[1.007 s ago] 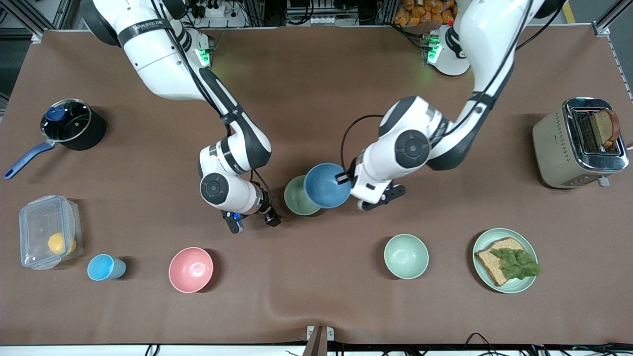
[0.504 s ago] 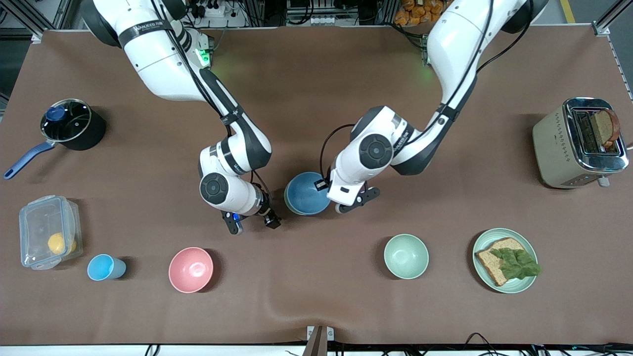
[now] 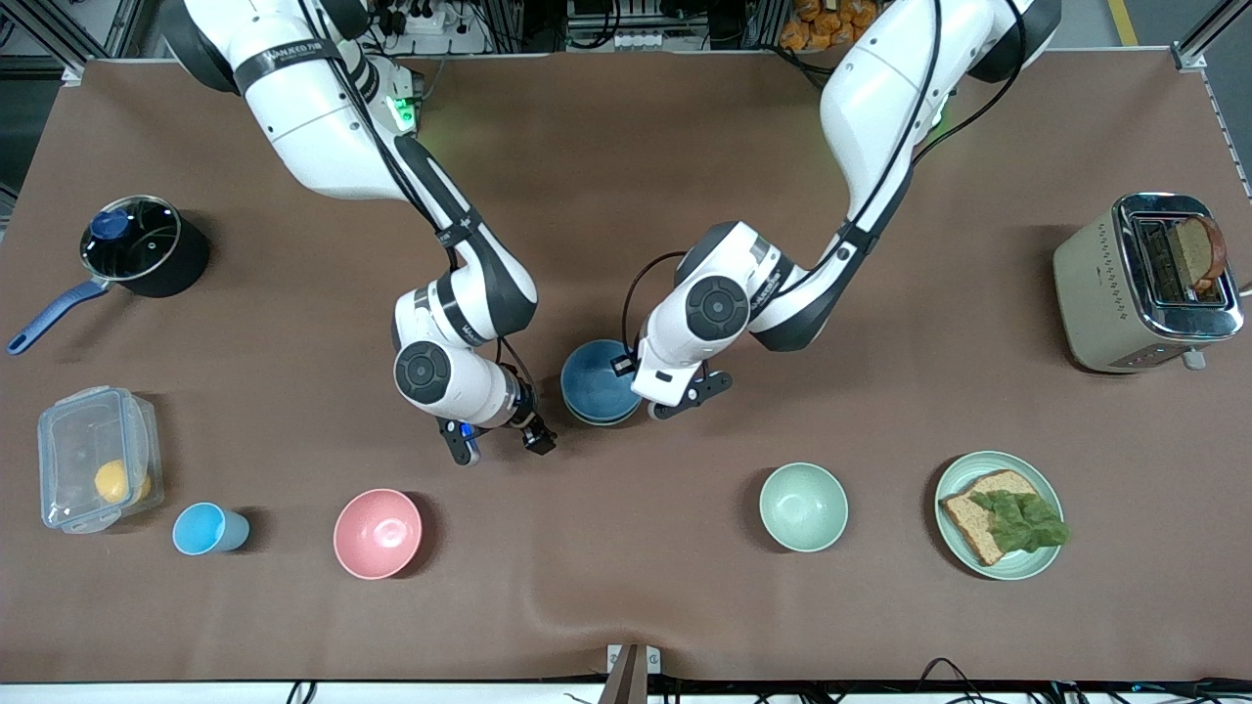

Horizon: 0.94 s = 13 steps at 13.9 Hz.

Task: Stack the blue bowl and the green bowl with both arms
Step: 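Lower the blue bowl into the green bowl and open the left gripper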

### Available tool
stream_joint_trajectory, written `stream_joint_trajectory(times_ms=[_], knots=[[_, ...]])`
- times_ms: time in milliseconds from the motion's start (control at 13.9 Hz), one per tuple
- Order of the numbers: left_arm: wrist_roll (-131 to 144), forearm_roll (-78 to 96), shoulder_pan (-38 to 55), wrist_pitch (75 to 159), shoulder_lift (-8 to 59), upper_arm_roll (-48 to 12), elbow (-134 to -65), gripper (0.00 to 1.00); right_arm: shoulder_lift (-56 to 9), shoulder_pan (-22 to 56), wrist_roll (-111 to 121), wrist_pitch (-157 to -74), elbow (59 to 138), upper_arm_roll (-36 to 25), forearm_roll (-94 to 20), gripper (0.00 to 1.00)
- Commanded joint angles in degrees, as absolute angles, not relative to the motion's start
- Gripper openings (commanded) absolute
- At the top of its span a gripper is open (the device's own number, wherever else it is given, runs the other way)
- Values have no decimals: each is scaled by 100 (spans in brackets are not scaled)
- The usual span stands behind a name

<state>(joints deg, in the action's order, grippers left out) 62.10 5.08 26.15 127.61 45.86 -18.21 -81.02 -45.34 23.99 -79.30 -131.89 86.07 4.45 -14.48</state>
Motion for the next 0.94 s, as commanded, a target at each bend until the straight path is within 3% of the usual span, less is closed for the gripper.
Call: stream_joint_trajectory(times_ms=[0, 719, 863], knots=[[6214, 545, 2681, 12797, 4676, -1749, -7945, 0, -4641, 2399, -7998, -13210, 8446, 457, -1512, 100], [6267, 545, 2725, 12876, 4790, -1749, -7954, 0, -4641, 2408, -7972, -13210, 8429, 448, -1459, 100], [6249, 545, 2725, 12885, 4825, -1749, -7954, 39, -4649, 2408, -7972, -13210, 8429, 448, -1468, 100]])
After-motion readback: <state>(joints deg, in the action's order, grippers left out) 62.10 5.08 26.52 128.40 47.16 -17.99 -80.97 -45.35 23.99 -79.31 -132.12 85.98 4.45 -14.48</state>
